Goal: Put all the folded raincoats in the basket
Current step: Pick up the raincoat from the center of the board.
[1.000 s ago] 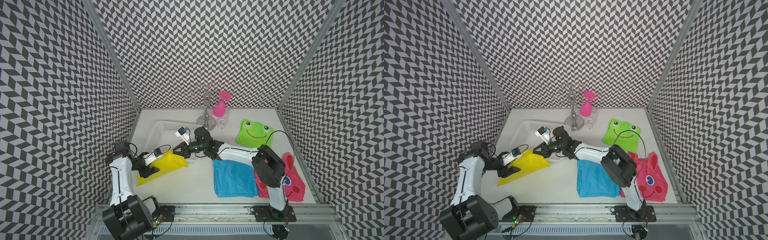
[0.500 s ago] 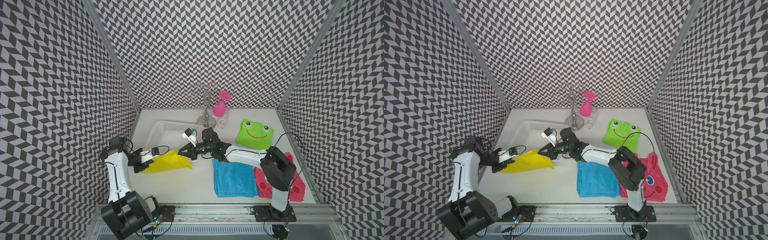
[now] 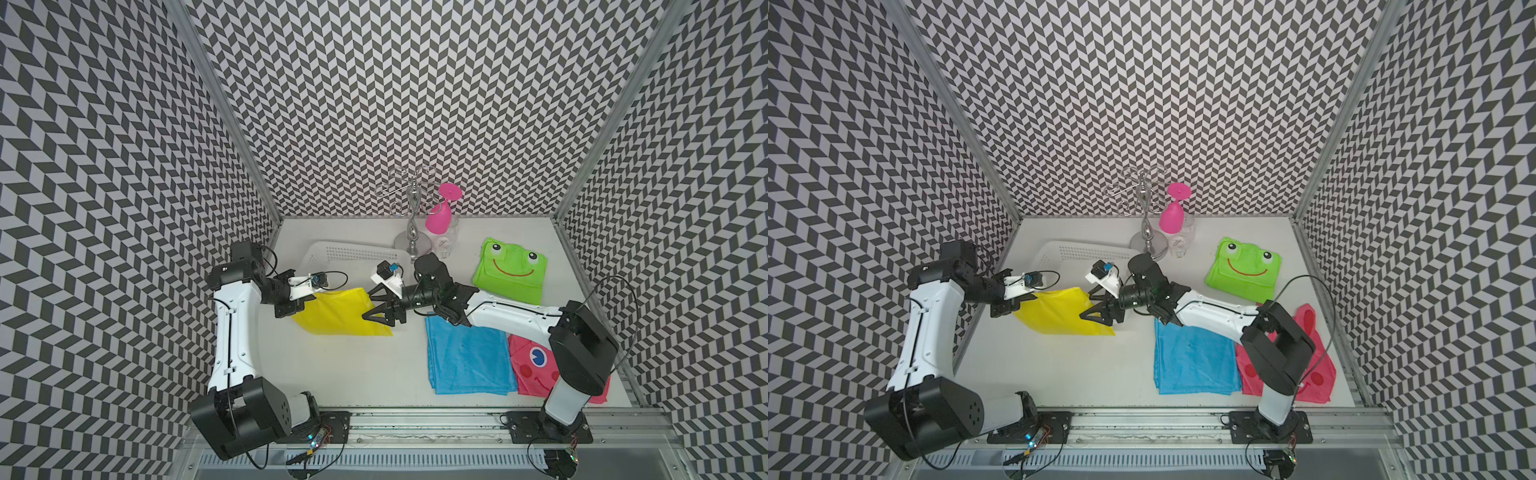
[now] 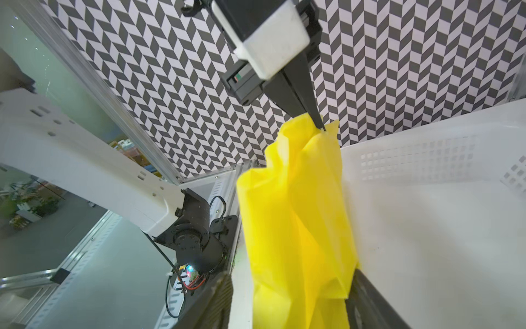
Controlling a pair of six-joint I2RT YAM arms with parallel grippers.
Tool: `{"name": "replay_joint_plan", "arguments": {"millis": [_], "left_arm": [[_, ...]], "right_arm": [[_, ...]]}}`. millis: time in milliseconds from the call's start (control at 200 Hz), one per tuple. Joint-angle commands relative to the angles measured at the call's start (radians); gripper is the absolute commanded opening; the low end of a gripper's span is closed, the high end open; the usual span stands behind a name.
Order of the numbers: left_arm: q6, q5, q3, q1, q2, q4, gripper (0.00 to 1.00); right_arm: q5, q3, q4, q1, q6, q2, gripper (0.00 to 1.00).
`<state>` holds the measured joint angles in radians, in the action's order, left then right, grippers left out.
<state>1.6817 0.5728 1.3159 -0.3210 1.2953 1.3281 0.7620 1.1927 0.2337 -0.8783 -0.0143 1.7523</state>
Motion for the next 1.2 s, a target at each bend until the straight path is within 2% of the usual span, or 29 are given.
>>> {"name": "replay_joint_plan", "arguments": {"millis": [0,150,406,491,581,616,691,796,856,931,976,986,1027,1067,1092,1192], "left_arm": [[-0.036,0.038,0.045,0.018,-0.001,0.007,0.00],[-0.036,0.031,0.019,0.028,-0.012,-0.045,0.00],[-0.042,-0.001,-0.053,0.029,-0.027,-0.105,0.00],[-0.061,-0.011,-0.085,0.029,-0.021,-0.148,0.00],[-0.077,-0.014,-0.109,0.029,-0.009,-0.185,0.00],[-0.079,-0.014,-0.110,0.029,-0.003,-0.191,0.00],[-0.079,-0.013,-0.099,0.029,0.009,-0.194,0.00],[-0.092,-0.019,-0.052,0.028,0.024,-0.198,0.00],[-0.110,-0.021,-0.013,0.028,0.037,-0.205,0.00],[-0.166,-0.006,0.051,0.028,0.061,-0.228,0.12],[-0.208,0.004,0.093,0.028,0.079,-0.241,0.29],[-0.212,0.005,0.104,0.027,0.082,-0.244,0.35],[-0.248,0.009,0.139,0.028,0.096,-0.258,0.47],[-0.278,0.017,0.172,0.028,0.109,-0.270,0.51],[-0.297,0.023,0.190,0.028,0.116,-0.279,0.62],[-0.378,0.049,0.220,0.029,0.127,-0.336,0.76]], "right_arm": [[-0.013,-0.025,-0.013,0.001,0.016,-0.025,0.68],[-0.142,0.008,-0.060,0.001,-0.013,0.023,0.70],[-0.134,0.130,-0.130,0.005,-0.129,0.143,0.69],[-0.099,0.126,-0.107,0.010,-0.152,0.152,0.59],[-0.049,0.097,-0.049,0.015,-0.156,0.137,0.28],[-0.027,0.085,-0.026,0.016,-0.155,0.124,0.25],[0.025,0.071,0.009,0.018,-0.158,0.101,0.00],[0.057,0.076,0.029,0.021,-0.201,0.077,0.00],[0.056,0.067,0.068,0.027,-0.275,0.069,0.00],[0.056,0.042,0.169,0.045,-0.406,0.066,0.00],[0.047,0.022,0.241,0.057,-0.487,0.066,0.00],[0.045,0.017,0.258,0.060,-0.503,0.066,0.00],[0.032,-0.001,0.327,0.073,-0.574,0.068,0.00],[0.014,-0.015,0.390,0.087,-0.638,0.073,0.00],[-0.002,-0.020,0.415,0.094,-0.673,0.079,0.00],[-0.030,0.004,0.454,0.122,-0.754,0.117,0.00]]}}
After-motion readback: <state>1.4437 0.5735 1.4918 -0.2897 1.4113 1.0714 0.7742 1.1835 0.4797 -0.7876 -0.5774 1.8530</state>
